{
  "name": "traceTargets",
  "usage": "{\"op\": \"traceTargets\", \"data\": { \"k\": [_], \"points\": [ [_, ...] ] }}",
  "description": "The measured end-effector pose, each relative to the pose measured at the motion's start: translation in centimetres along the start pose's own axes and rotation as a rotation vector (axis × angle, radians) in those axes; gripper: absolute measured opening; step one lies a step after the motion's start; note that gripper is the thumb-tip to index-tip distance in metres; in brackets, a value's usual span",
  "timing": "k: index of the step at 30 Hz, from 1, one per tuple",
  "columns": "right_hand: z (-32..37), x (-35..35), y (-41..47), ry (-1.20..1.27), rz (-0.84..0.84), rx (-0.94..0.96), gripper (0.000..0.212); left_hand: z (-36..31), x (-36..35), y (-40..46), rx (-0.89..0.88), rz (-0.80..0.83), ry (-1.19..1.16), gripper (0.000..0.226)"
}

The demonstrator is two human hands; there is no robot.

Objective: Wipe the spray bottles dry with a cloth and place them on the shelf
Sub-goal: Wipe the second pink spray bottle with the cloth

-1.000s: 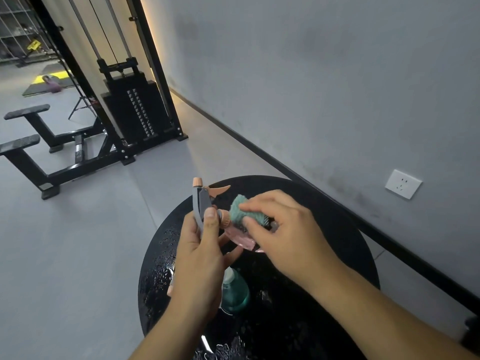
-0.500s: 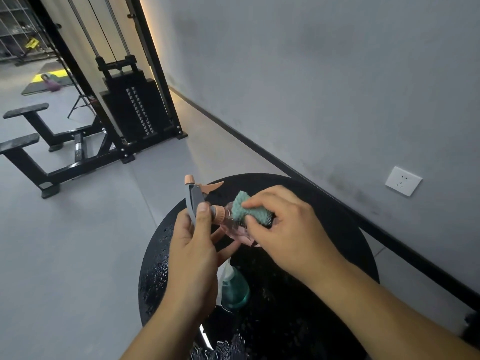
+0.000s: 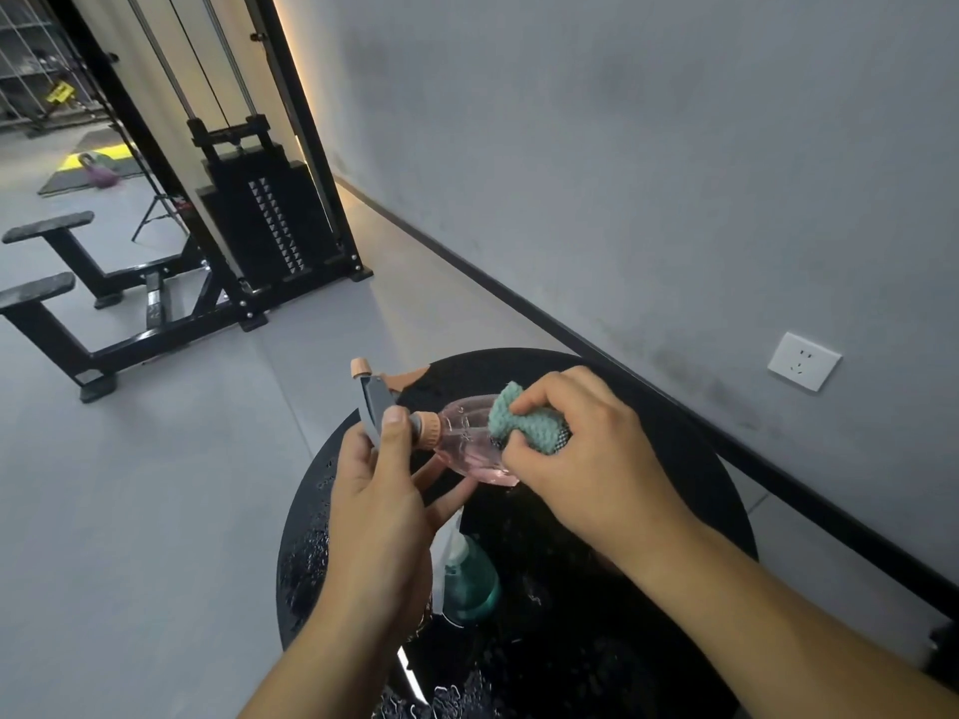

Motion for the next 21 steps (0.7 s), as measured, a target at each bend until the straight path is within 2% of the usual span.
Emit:
{"op": "traceTargets", "data": {
  "k": [6,12,14,18,21],
  "points": [
    [1.0,-0.9,-0.5,0.029,0.078,0.091,0.017,0.3,-0.1,-0.1,0.009,0.041,0.002,0.03],
    [-1.2,1.4,0.6,0.084,-0.077,-0.121,0.019,-0.8,0.7,0.4,-0.044,-0.011,-0.057,0.031],
    [-1.2,1.5,0.5,0.094,-0.082,-0.121,0.019,-0.8,0.5,0.3,-0.052,-0.004,-0.05,0.031],
    [0.5,0.4,-0.1,0.095,0.02,0.01,0.023,-0.5,0.4,0.1,-0.058,0.002,-0.024,0.031],
    [-0.4,1.1,0.3,0.082,-0.035,-0.062,0.021,-0.8,0.7,0.4,-0.062,-0.023,-0.046,0.031]
  ]
}}
Point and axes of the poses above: each hand's wrist, its own y-axis towards the middle knuckle, its own x-axis out of the back of the hand, z = x × y, the point moved 6 cm from there along y, towards the middle knuckle, and after that the axes turned 1 degree about -z, right-handed, at the moved point
